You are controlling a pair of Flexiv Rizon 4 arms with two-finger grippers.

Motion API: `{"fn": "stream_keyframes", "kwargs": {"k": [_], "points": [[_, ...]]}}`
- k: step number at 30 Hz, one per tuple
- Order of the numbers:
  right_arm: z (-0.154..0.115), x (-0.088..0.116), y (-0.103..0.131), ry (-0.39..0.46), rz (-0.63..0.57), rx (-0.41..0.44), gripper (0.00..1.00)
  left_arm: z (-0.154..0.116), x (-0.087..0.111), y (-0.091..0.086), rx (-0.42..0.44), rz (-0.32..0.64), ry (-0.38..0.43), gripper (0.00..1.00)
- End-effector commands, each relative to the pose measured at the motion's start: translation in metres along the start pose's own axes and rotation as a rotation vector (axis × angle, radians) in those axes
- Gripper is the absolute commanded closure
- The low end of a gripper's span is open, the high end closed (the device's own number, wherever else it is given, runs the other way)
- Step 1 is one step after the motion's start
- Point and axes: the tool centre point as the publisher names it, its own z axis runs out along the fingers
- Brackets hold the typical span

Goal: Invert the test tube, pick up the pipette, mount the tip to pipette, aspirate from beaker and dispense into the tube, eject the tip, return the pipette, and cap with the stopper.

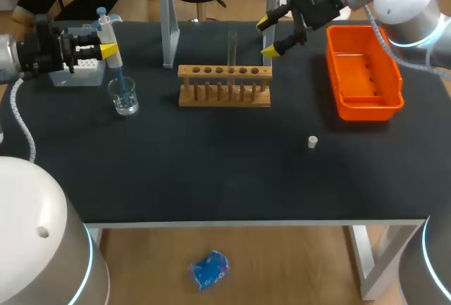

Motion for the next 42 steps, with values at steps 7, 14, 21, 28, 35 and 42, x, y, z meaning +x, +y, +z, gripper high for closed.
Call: {"fn": "stream_keyframes", "kwargs": {"k": [7, 14, 21, 28, 35, 42], "points": [[0.000, -0.001, 0.000, 0.003, 0.000, 0.000, 0.00, 0.000, 0.004, -0.008, 0.014, -0.003, 0.014, 1.00], [0.000, -0.001, 0.000, 0.003, 0.000, 0.000, 0.00, -0.002, 0.008, -0.022, -0.009, 0.015, 0.009, 1.00], [0.000, -0.001, 0.000, 0.003, 0.000, 0.000, 0.00, -0.002, 0.010, -0.034, -0.015, 0.027, 0.011, 1.00], [0.000, -0.001, 0.000, 0.003, 0.000, 0.000, 0.00, -0.001, 0.011, -0.039, -0.021, 0.038, 0.010, 1.00], [0.000, -0.001, 0.000, 0.003, 0.000, 0.000, 0.00, 0.000, 0.012, -0.039, -0.023, 0.042, 0.010, 1.00], [0.000, -0.001, 0.000, 0.003, 0.000, 0.000, 0.00, -0.001, 0.011, -0.041, -0.020, 0.046, 0.013, 1.00]]}}
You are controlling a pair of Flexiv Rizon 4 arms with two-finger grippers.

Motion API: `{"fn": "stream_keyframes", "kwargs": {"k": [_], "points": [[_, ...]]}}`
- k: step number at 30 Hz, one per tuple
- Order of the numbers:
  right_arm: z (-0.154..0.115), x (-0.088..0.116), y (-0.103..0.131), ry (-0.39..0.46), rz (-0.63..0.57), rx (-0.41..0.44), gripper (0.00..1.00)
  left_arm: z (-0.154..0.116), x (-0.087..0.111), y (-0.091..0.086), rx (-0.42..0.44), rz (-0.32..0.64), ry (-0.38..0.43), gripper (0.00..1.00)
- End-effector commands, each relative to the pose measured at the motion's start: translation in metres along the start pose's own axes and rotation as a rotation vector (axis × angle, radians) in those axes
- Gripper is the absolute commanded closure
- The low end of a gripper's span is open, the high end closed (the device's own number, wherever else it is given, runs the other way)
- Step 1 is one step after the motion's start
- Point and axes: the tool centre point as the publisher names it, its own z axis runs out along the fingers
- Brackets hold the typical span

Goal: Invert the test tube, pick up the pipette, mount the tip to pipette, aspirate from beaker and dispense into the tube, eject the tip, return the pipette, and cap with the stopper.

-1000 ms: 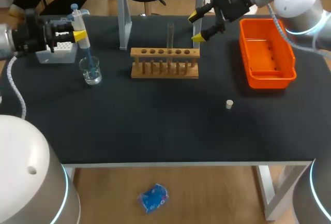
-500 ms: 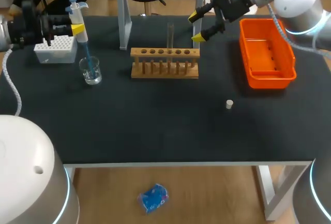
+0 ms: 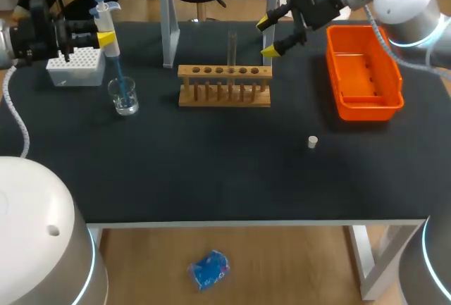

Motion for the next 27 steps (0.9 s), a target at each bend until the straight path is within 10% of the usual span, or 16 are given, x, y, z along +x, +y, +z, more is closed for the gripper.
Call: {"fn": "stream_keyframes", "kwargs": {"k": [1, 10, 27], "points": [[0.000, -0.001, 0.000, 0.003, 0.000, 0.001, 0.00, -0.001, 0.000, -0.003, -0.001, 0.002, 0.002, 1.00], [0.000, -0.001, 0.000, 0.003, 0.000, 0.001, 0.00, 0.001, 0.001, -0.023, -0.035, 0.012, -0.008, 1.00], [0.000, -0.001, 0.000, 0.003, 0.000, 0.001, 0.00, 0.038, 0.022, -0.122, -0.061, 0.032, 0.060, 1.00]]}}
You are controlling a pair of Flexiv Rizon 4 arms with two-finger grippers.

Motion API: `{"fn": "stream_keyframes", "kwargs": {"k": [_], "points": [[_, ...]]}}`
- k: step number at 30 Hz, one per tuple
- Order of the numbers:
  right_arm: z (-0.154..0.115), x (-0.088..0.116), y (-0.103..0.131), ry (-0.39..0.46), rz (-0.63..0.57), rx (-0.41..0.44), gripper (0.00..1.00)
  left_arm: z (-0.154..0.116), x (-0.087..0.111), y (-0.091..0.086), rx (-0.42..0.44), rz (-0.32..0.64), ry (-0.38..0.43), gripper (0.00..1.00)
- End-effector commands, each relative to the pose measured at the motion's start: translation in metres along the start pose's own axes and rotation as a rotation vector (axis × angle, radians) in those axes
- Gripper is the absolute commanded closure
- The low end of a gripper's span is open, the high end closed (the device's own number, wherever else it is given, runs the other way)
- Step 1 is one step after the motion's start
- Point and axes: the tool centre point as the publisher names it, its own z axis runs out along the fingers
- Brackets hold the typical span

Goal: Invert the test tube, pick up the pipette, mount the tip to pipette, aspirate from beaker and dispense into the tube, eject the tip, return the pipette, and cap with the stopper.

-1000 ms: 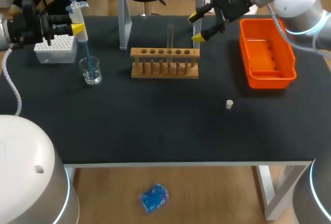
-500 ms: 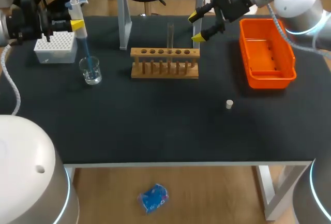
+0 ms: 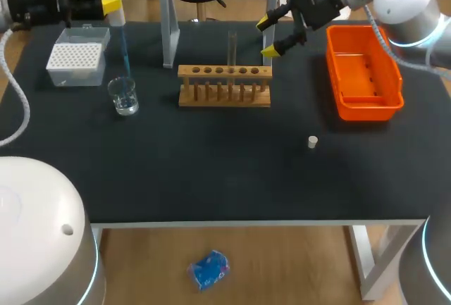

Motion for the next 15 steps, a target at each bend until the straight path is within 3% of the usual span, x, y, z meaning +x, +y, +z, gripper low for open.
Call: {"fn": "stream_keyframes", "kwargs": {"k": [1, 2, 9, 15], "points": [[0.000, -0.001, 0.000, 0.003, 0.000, 0.001, 0.00, 0.017, 0.004, -0.032, -0.061, 0.009, 0.036, 1.00], [0.000, -0.001, 0.000, 0.003, 0.000, 0.001, 0.00, 0.023, 0.006, -0.038, -0.052, -0.003, 0.074, 1.00], [0.000, -0.001, 0.000, 0.003, 0.000, 0.001, 0.00, 0.063, 0.011, -0.074, -0.050, 0.047, 0.134, 1.00], [0.000, -0.001, 0.000, 0.003, 0.000, 0.001, 0.00, 0.099, 0.016, -0.093, -0.030, 0.090, 0.190, 1.00]]}}
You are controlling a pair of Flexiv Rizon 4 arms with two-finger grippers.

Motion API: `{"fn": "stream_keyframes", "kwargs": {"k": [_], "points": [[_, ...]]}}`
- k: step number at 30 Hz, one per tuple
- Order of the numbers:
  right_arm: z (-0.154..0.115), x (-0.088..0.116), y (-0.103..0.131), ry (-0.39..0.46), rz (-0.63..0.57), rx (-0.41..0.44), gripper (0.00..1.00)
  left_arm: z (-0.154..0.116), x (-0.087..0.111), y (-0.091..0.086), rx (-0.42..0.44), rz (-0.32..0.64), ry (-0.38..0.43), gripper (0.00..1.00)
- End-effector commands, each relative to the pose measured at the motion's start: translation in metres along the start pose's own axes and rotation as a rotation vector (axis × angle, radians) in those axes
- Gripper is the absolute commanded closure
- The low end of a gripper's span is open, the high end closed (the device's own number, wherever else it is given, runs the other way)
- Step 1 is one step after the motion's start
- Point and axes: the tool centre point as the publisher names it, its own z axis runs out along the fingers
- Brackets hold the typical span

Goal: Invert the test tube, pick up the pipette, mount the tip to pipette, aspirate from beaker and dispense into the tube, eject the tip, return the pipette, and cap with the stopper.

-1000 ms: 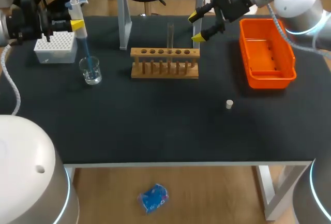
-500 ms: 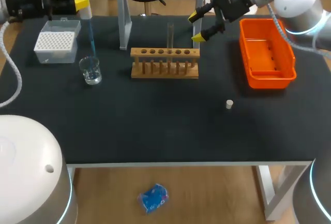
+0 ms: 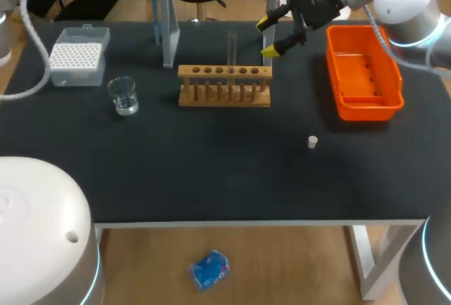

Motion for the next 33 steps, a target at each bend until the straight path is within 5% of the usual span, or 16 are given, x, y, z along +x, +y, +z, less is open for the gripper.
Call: {"fn": "stream_keyframes", "kwargs": {"k": [1, 15, 33], "points": [[-0.001, -0.001, 0.000, 0.003, 0.000, 0.001, 0.00, 0.027, -0.012, -0.010, 0.003, 0.013, 0.038, 1.00], [-0.001, -0.001, 0.000, 0.003, 0.000, 0.001, 0.00, 0.089, -0.016, -0.032, 0.032, 0.090, 0.130, 1.00], [-0.001, -0.001, 0.000, 0.003, 0.000, 0.001, 0.00, 0.089, -0.016, -0.032, 0.032, 0.090, 0.130, 1.00]]}}
